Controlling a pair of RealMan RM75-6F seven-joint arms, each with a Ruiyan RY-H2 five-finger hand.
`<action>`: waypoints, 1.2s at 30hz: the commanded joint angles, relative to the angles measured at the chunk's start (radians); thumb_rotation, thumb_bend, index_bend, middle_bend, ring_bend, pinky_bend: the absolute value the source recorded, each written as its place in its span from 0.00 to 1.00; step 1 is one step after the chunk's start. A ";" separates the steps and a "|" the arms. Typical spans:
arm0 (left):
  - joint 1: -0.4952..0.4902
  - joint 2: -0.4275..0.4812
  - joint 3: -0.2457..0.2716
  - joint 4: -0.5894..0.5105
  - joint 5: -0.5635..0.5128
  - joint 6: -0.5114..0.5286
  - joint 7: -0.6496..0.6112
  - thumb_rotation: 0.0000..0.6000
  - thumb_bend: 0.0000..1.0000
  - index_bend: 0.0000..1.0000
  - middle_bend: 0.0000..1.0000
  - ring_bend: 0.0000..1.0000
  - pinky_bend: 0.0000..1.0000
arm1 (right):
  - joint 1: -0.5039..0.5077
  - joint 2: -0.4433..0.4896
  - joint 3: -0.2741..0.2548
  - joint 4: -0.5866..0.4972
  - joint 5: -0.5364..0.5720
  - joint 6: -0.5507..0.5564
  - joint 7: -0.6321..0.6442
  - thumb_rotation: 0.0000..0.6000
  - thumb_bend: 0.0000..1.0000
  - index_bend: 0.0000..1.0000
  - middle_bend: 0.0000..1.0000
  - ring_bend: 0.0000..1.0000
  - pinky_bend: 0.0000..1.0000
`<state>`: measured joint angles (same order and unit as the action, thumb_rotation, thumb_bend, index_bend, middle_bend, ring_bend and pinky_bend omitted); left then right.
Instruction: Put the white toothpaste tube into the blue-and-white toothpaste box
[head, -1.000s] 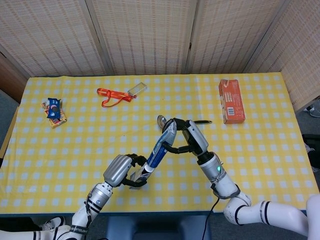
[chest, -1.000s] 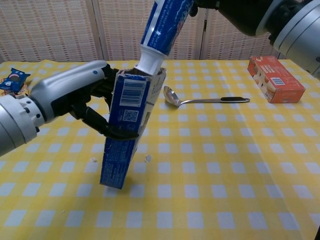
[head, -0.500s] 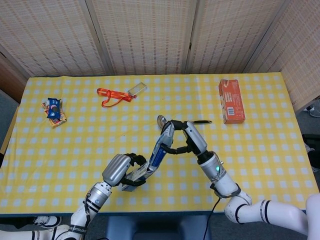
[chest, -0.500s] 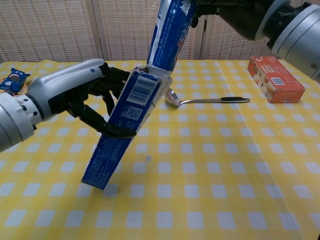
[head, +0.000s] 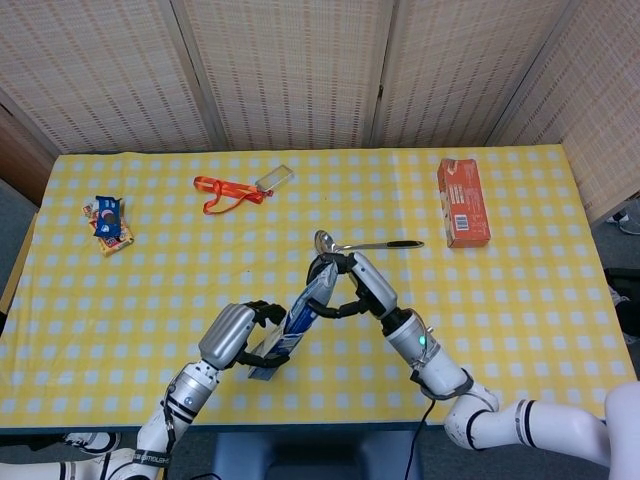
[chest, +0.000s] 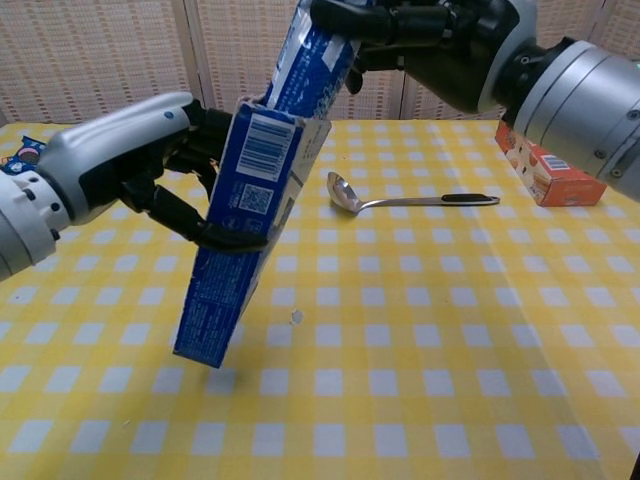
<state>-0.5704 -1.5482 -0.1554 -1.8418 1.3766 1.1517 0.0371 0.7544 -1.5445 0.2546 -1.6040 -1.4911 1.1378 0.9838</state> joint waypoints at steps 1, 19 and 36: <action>0.003 0.003 -0.001 -0.001 0.011 0.008 -0.014 1.00 0.20 0.50 0.58 0.47 0.52 | 0.003 0.001 -0.004 -0.003 0.000 -0.009 -0.009 1.00 0.39 0.83 0.74 0.70 0.62; 0.003 0.044 0.016 -0.031 0.101 0.022 -0.156 1.00 0.20 0.50 0.59 0.47 0.52 | 0.029 0.053 -0.054 0.065 -0.137 0.019 0.169 1.00 0.37 0.00 0.18 0.20 0.29; -0.012 0.036 0.024 0.003 0.123 0.012 -0.236 1.00 0.20 0.50 0.59 0.47 0.52 | 0.102 0.139 -0.131 0.024 -0.249 0.022 0.650 1.00 0.14 0.00 0.00 0.00 0.10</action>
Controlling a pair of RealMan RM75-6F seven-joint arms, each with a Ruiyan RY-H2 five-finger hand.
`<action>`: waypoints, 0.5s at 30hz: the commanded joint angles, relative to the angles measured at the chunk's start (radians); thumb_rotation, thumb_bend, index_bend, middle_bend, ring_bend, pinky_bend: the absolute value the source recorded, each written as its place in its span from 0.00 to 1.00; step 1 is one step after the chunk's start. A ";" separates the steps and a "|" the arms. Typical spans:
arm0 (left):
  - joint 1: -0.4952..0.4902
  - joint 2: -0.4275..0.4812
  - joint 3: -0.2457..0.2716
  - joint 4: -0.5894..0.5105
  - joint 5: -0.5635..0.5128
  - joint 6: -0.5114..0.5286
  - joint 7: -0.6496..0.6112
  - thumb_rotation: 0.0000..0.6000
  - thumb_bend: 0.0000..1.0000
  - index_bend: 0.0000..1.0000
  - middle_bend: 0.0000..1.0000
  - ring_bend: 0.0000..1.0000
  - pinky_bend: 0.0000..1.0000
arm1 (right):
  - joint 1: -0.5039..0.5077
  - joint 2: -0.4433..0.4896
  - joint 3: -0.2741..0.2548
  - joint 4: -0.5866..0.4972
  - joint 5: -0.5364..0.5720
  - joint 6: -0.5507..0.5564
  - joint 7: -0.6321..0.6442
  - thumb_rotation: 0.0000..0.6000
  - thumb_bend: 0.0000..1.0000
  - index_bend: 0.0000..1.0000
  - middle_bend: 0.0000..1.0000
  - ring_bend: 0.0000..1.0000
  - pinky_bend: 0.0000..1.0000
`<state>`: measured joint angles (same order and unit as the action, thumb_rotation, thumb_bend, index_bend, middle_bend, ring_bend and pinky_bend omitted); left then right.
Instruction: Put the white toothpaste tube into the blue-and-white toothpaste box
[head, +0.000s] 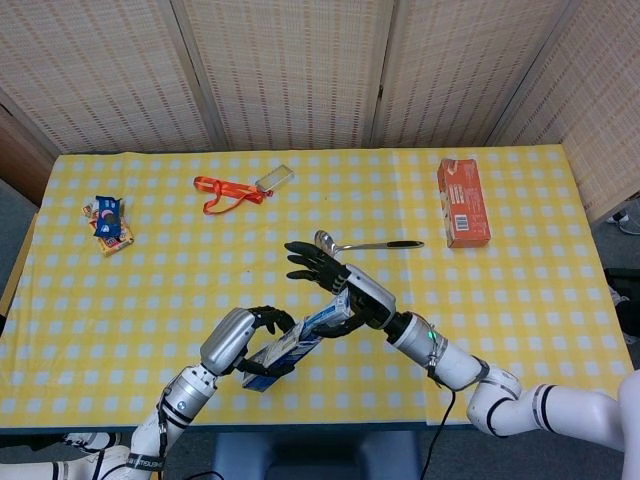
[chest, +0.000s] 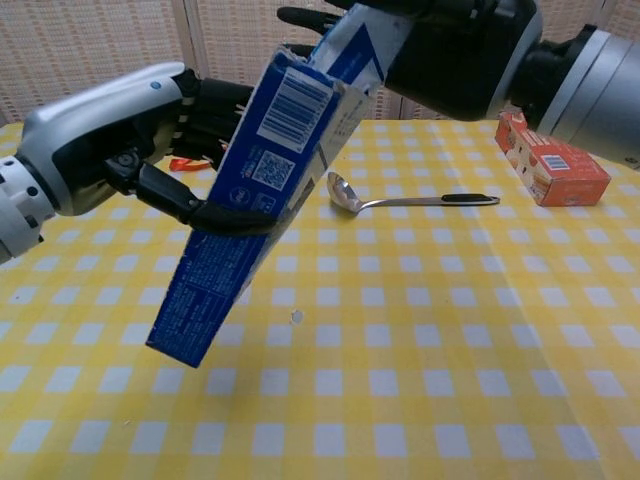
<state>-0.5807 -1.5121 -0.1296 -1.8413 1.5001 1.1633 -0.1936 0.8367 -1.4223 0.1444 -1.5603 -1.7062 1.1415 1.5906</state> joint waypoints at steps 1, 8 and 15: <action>-0.001 0.001 -0.003 0.003 0.000 0.002 -0.008 1.00 0.20 0.50 0.59 0.47 0.52 | 0.023 0.022 -0.024 -0.024 -0.043 0.025 0.055 1.00 0.12 0.00 0.00 0.00 0.09; 0.007 0.014 -0.010 0.011 0.010 0.029 -0.046 1.00 0.20 0.50 0.59 0.47 0.52 | 0.011 0.077 -0.035 -0.055 -0.073 0.131 0.100 1.00 0.09 0.00 0.00 0.00 0.06; 0.013 0.031 -0.052 0.013 0.000 0.067 -0.132 1.00 0.20 0.50 0.59 0.46 0.51 | -0.029 0.142 -0.032 -0.061 -0.059 0.202 -0.013 1.00 0.09 0.00 0.00 0.00 0.06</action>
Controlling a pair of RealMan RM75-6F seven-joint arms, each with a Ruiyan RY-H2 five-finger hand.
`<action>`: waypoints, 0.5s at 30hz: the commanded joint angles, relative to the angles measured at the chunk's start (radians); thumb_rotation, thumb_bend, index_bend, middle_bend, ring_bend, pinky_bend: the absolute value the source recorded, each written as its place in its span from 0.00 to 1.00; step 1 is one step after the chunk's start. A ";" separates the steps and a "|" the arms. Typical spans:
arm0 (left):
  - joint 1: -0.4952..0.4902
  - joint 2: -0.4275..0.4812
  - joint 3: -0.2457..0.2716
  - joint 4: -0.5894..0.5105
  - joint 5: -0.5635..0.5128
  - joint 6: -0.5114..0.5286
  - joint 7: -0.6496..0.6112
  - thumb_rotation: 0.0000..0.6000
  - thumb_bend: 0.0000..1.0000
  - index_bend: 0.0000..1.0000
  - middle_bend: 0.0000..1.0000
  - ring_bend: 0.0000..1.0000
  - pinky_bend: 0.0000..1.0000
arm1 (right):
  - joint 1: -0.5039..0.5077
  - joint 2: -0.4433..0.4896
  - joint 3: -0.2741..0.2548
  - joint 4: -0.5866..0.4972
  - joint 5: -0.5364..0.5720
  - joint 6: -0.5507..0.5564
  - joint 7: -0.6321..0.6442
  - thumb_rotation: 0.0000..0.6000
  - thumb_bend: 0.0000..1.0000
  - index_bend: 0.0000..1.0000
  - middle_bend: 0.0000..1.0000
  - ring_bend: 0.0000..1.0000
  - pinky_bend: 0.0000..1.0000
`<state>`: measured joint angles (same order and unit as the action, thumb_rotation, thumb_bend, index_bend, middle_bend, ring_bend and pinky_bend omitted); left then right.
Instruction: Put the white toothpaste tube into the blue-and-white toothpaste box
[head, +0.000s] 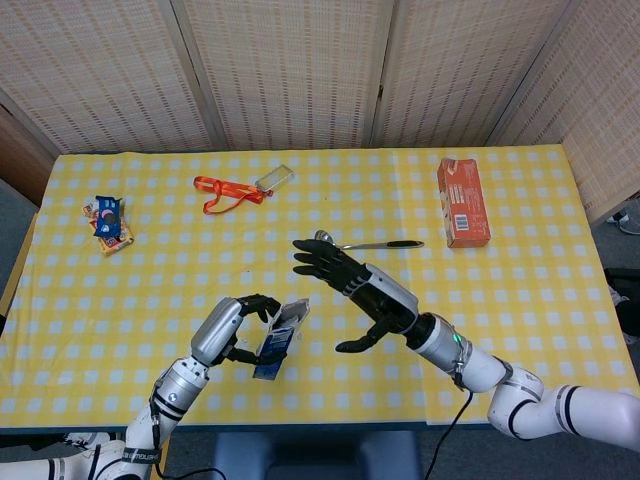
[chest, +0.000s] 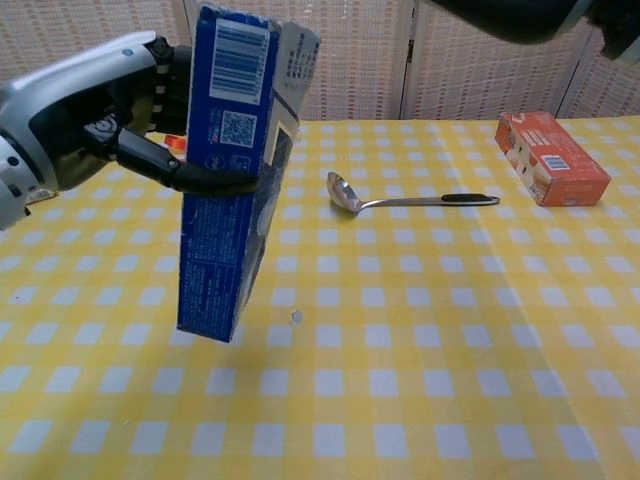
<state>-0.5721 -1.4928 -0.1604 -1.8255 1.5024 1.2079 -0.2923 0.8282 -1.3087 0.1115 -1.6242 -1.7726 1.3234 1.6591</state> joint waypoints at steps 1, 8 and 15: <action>0.006 0.016 -0.027 -0.003 -0.001 0.030 -0.044 1.00 0.20 0.50 0.59 0.46 0.51 | -0.027 0.037 0.000 0.006 0.011 0.021 -0.123 1.00 0.09 0.00 0.00 0.00 0.06; 0.017 0.067 -0.036 -0.007 -0.001 0.046 -0.062 1.00 0.20 0.50 0.59 0.46 0.51 | -0.099 0.125 -0.031 0.024 0.036 0.017 -0.510 1.00 0.10 0.00 0.00 0.00 0.06; 0.042 0.133 -0.008 0.034 -0.007 0.045 -0.010 1.00 0.20 0.50 0.59 0.47 0.52 | -0.245 0.192 -0.115 0.045 0.064 0.048 -0.929 1.00 0.10 0.00 0.00 0.00 0.06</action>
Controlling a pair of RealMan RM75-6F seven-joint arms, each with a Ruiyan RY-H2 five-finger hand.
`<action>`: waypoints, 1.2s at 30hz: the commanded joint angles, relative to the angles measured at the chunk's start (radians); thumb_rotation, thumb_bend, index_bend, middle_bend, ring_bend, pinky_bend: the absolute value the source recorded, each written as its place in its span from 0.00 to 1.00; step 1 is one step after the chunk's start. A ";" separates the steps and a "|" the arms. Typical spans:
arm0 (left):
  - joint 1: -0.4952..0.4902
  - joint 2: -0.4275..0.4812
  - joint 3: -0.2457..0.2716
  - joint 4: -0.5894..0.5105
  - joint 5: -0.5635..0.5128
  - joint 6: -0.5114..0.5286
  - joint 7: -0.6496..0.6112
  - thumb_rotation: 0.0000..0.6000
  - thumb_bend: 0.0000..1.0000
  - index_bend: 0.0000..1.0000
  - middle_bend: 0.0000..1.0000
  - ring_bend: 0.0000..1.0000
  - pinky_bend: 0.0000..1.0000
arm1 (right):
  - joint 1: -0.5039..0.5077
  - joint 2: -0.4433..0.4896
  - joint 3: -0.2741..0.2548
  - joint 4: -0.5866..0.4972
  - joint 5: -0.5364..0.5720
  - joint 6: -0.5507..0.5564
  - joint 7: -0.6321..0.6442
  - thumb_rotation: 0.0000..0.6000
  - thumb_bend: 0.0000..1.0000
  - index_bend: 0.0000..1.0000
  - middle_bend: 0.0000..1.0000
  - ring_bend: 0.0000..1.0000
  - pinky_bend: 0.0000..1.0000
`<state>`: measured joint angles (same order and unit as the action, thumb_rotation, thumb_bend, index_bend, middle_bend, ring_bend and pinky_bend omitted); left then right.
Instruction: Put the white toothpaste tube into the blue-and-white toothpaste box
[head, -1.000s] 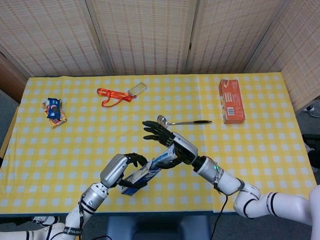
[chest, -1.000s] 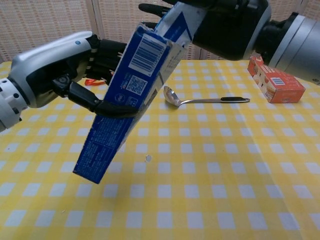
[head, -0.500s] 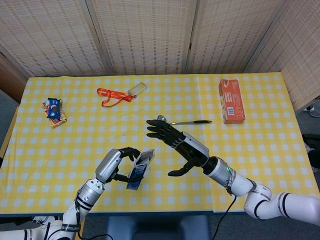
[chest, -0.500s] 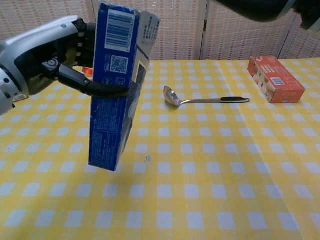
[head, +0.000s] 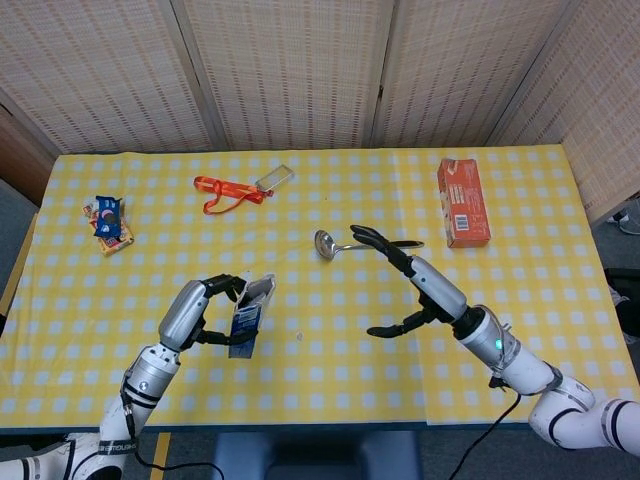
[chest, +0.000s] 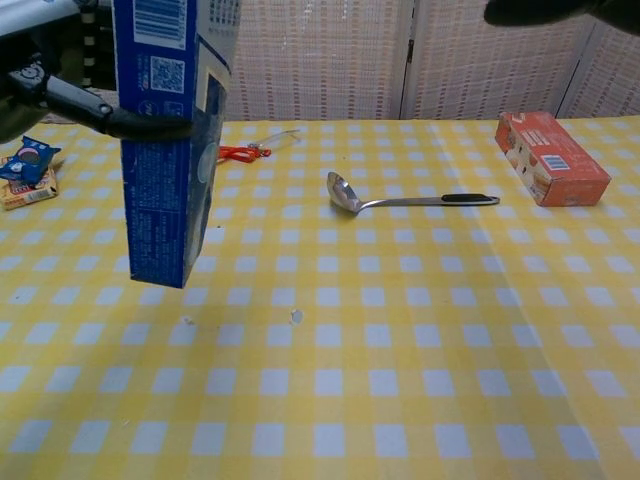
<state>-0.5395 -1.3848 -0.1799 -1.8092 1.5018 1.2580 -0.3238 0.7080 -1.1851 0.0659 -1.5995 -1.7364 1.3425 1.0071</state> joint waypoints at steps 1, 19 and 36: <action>0.011 0.035 0.016 0.026 -0.010 -0.010 0.034 1.00 0.20 0.50 0.59 0.47 0.52 | -0.145 0.073 -0.080 0.025 0.029 0.042 -0.303 1.00 0.10 0.00 0.00 0.00 0.06; 0.022 -0.054 0.104 0.376 -0.008 -0.047 0.339 1.00 0.20 0.51 0.61 0.49 0.53 | -0.421 0.210 -0.216 -0.078 0.108 0.094 -0.753 1.00 0.10 0.00 0.00 0.00 0.03; 0.016 -0.210 0.153 0.476 -0.008 -0.124 0.302 1.00 0.19 0.06 0.10 0.01 0.08 | -0.478 0.184 -0.186 -0.015 0.081 0.111 -0.684 1.00 0.10 0.00 0.00 0.00 0.03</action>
<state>-0.5219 -1.5981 -0.0272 -1.3217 1.4917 1.1380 -0.0149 0.2316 -1.0016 -0.1211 -1.6155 -1.6558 1.4523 0.3225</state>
